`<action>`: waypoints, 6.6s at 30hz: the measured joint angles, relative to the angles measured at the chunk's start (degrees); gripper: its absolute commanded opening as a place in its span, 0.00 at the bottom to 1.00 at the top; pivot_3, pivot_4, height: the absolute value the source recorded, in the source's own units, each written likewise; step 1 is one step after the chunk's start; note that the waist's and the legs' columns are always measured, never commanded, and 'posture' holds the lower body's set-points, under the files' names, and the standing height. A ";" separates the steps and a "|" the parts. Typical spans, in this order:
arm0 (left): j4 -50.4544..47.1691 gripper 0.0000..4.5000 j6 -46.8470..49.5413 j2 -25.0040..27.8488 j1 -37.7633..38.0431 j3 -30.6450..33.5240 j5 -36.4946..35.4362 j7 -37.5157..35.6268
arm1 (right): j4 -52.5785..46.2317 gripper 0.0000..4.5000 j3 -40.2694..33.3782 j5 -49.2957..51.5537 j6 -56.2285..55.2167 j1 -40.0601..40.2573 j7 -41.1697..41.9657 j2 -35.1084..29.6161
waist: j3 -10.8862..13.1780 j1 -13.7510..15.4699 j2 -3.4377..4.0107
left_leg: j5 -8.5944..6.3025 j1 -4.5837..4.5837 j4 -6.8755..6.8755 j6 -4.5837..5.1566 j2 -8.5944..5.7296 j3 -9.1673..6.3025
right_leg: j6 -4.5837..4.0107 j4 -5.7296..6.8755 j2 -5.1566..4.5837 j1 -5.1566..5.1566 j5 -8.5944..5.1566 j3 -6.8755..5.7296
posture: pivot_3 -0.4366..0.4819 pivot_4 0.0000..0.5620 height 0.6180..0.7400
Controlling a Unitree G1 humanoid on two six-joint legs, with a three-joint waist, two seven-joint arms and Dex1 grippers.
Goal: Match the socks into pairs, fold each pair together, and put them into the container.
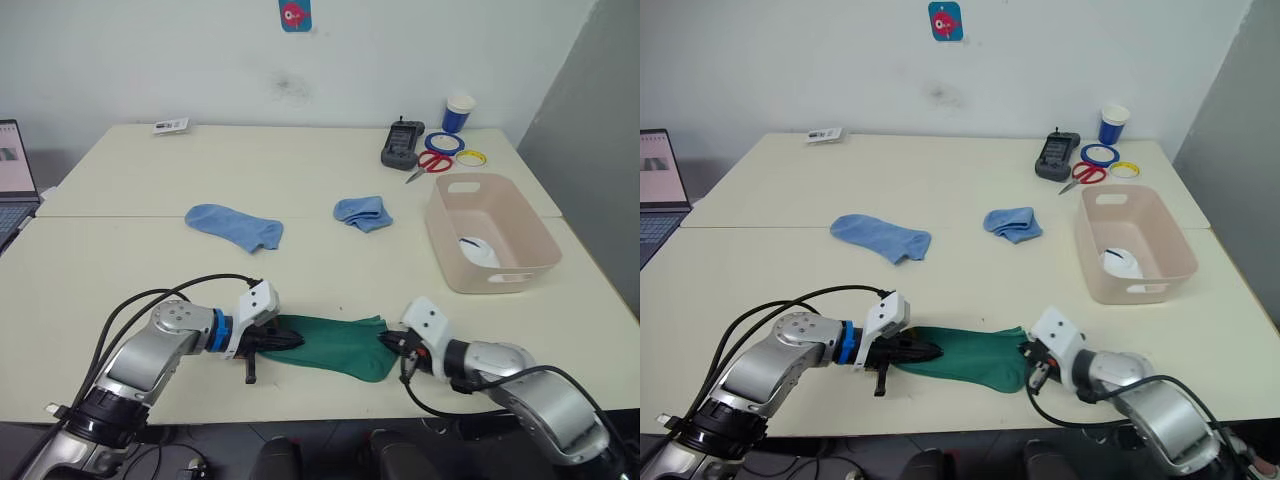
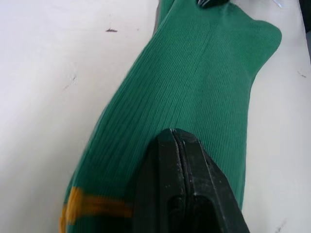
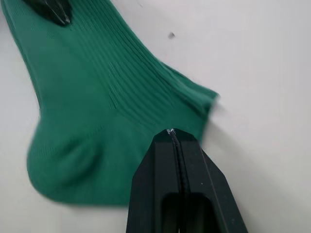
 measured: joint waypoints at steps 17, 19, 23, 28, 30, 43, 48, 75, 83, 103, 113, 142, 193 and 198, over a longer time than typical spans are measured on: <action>3.92 0.00 -3.22 -3.11 -6.02 -4.61 2.55 -3.60 | -10.52 0.50 -7.91 6.61 1.79 7.50 -4.02 6.09 | 0.05 0.07 -0.01 | 0.00 -0.15 -0.11 -0.01 0.01 -0.07 | 0.00 -0.14 0.17 -0.13 0.00 -0.07 | 0.48 0.27 0.93; 5.35 0.00 -6.03 -3.11 -5.97 -4.65 3.28 -3.71 | -9.51 0.67 -5.89 4.83 1.58 7.72 -5.37 7.24 | 0.03 0.23 0.02 | 0.00 -0.08 -0.13 -0.01 0.00 -0.04 | 0.00 -0.13 0.15 -0.09 0.00 -0.04 | 0.48 0.27 0.93; 6.23 0.00 -9.77 -3.10 -5.79 -4.96 4.15 -3.87 | -6.12 0.73 -2.94 1.96 1.69 8.86 -7.75 8.11 | 0.02 0.18 0.03 | 0.00 -0.06 -0.12 -0.01 0.02 0.03 | 0.02 -0.12 0.10 -0.07 0.01 0.04 | 0.48 0.27 0.93; 5.36 0.00 -9.67 -3.10 -4.88 -4.57 4.15 -3.25 | -5.32 0.49 -0.86 -0.63 1.63 8.78 -9.64 9.32 | -0.04 0.16 0.02 | 0.00 -0.05 -0.13 -0.01 0.02 0.00 | 0.02 -0.13 0.10 -0.07 0.01 0.01 | 0.48 0.27 0.93; 5.00 0.00 -9.47 -3.11 -4.61 -4.35 4.12 -2.87 | -5.47 0.37 0.11 -0.80 1.64 8.74 -9.66 9.51 | -0.04 0.16 0.02 | 0.00 -0.05 -0.13 -0.01 0.03 0.00 | 0.02 -0.13 0.11 -0.07 0.01 0.00 | 0.48 0.27 0.93; 1.86 0.00 -1.93 -6.16 -8.88 -3.54 1.14 -1.26 | -6.00 0.01 -5.84 2.65 2.17 7.94 -5.58 7.14 | 0.03 0.40 0.04 | 0.01 -0.24 -0.10 -0.01 -0.05 -0.01 | 0.05 -0.18 0.09 -0.13 0.03 -0.03 | 0.48 0.27 0.93; 2.74 0.00 -3.35 -9.18 -10.70 -8.92 4.15 -1.72 | -6.99 0.01 -13.48 7.90 4.63 5.64 -0.65 2.36 | 0.03 0.36 0.03 | 0.00 -0.26 -0.08 -0.01 -0.12 -0.05 | 0.09 -0.23 0.17 -0.13 0.05 -0.04 | 0.48 0.27 0.93; 7.34 0.00 -7.35 -6.21 -11.06 -7.72 7.52 -5.66 | -2.02 0.01 -2.90 18.98 19.78 -15.60 -1.66 12.21 | 0.03 0.28 0.05 | 0.00 -0.43 -0.04 0.00 -0.04 -0.15 | 0.09 -0.25 0.14 -0.20 0.07 -0.12 | 0.48 0.27 0.93; 6.06 0.00 -7.10 -6.27 -9.72 -7.39 6.88 -4.94 | 9.93 0.01 4.99 14.80 16.45 -19.40 -1.26 17.04 | 0.02 0.33 0.06 | 0.00 -0.40 -0.04 0.00 -0.03 -0.16 | 0.09 -0.24 0.19 -0.18 0.07 -0.14 | 0.48 0.27 0.93; 7.83 0.00 4.17 -3.14 -22.75 3.57 -2.41 -6.32 | 1.68 0.35 4.35 10.27 9.37 -20.36 4.70 5.40 | 0.08 0.58 0.09 | 0.01 -0.93 0.16 0.00 -0.09 -0.23 | 0.19 -0.56 0.14 -0.29 0.13 -0.29 | 0.48 0.27 0.93; 2.02 0.00 -1.55 -3.00 -18.85 -5.25 0.18 -12.06 | 9.41 0.01 11.43 1.75 3.85 -19.13 4.02 8.16 | 0.10 0.06 0.12 | 0.01 -0.86 0.12 0.00 -0.04 -0.30 | 0.17 -0.53 0.32 -0.32 0.13 -0.23 | 0.48 0.27 0.93; 13.18 0.00 -12.88 -3.17 -15.65 -5.44 7.15 -10.19 | -4.31 0.15 -7.95 12.02 19.78 -9.57 -1.32 12.61 | 0.09 0.48 0.13 | 0.01 -0.83 0.19 0.00 -0.03 -0.29 | 0.16 -0.43 0.21 -0.27 0.14 -0.28 | 0.48 0.27 0.93; 15.08 0.00 -16.22 -1.83 -11.28 -1.71 8.39 -8.12 | 23.07 0.00 -18.62 20.66 35.91 -22.77 -15.18 43.55 | -0.16 -1.18 0.32 | 0.00 -0.41 0.04 0.01 0.02 -0.21 | 0.15 -0.03 0.23 -0.23 0.13 -0.01 | 0.48 0.27 0.93; 14.77 0.00 -11.64 -4.45 -11.70 0.74 3.80 -7.35 | 18.19 0.00 -20.00 21.75 37.11 -22.45 -15.44 42.55 | -0.12 -1.00 0.33 | 0.00 -0.76 0.10 0.01 0.03 -0.28 | 0.15 -0.09 0.20 -0.45 0.13 -0.08 | 0.48 0.27 0.93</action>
